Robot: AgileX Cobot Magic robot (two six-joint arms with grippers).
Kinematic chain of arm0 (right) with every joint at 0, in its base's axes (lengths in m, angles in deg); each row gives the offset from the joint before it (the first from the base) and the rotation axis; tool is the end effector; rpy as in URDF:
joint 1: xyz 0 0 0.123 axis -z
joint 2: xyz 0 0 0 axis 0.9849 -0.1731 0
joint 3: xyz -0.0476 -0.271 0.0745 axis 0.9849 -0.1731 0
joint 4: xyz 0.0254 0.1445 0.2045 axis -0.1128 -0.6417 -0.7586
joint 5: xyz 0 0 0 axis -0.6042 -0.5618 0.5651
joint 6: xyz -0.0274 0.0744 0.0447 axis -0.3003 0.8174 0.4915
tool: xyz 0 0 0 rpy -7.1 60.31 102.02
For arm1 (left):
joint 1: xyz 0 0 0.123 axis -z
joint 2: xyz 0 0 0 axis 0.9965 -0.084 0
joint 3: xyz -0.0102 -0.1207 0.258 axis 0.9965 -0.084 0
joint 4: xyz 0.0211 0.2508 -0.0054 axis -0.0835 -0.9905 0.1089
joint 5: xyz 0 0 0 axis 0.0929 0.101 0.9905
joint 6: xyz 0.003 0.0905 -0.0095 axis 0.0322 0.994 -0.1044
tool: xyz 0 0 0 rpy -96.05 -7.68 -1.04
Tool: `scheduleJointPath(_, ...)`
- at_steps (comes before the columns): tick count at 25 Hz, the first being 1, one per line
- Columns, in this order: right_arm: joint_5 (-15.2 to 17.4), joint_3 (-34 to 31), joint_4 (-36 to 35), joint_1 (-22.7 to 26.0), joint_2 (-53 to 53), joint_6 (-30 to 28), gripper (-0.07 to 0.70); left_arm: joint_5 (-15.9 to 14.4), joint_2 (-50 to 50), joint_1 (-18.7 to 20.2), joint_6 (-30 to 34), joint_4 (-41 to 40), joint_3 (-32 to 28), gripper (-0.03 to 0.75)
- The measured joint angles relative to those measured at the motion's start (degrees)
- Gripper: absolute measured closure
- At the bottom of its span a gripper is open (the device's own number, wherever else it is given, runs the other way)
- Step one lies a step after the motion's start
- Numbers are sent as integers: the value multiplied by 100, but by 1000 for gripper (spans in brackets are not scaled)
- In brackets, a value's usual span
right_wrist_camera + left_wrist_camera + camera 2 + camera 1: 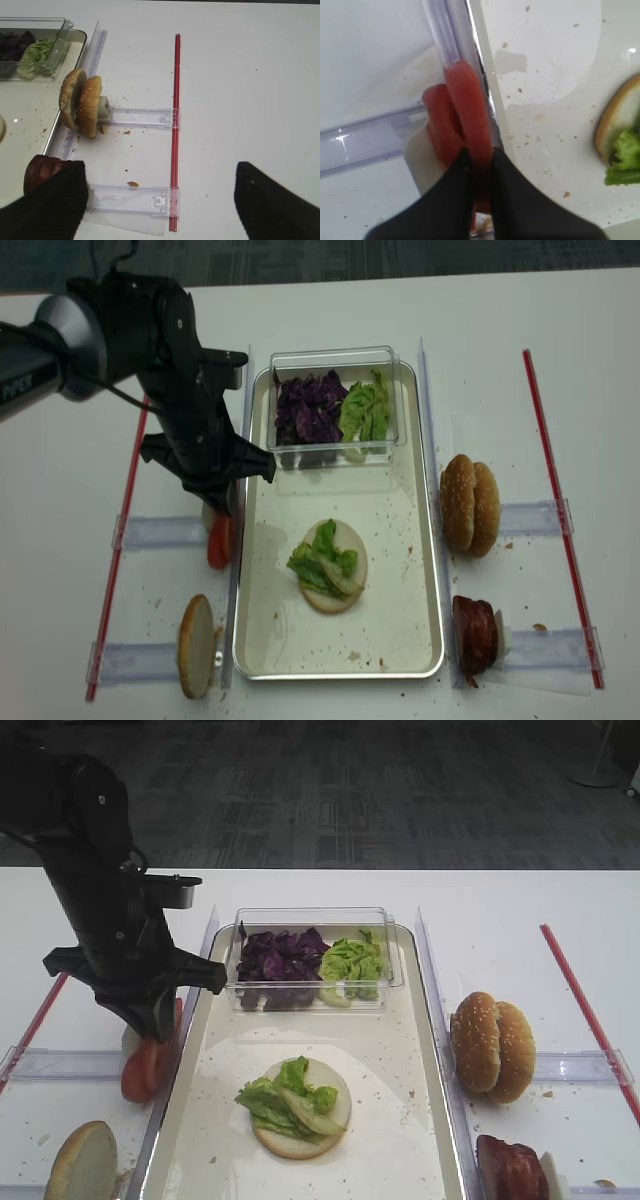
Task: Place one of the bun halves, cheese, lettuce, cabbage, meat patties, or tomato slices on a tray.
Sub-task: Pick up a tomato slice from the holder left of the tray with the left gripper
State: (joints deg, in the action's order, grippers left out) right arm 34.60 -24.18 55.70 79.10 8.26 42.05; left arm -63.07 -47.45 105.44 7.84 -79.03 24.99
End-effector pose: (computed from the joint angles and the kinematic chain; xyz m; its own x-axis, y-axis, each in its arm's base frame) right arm -0.0085 0.0062 0.2663 -0.5201 -0.0180 -0.8539 -0.0811 0.9963 0.0284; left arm 0.3167 -0.1259 0.1949 -0.9774 0.2114 -0.0098 0.2113 0.9728 -0.0951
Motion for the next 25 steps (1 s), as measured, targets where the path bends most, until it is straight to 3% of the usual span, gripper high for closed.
scheduleJointPath(3,0,0,0,0,0,0,16,-70,80,0,0,0,102,671)
scheduleJointPath(13,0,0,0,0,0,0,16,-862,157,0,11,-10,792,671)
scheduleJointPath(25,0,0,0,0,0,0,16,-960,271,0,382,4,994,671)
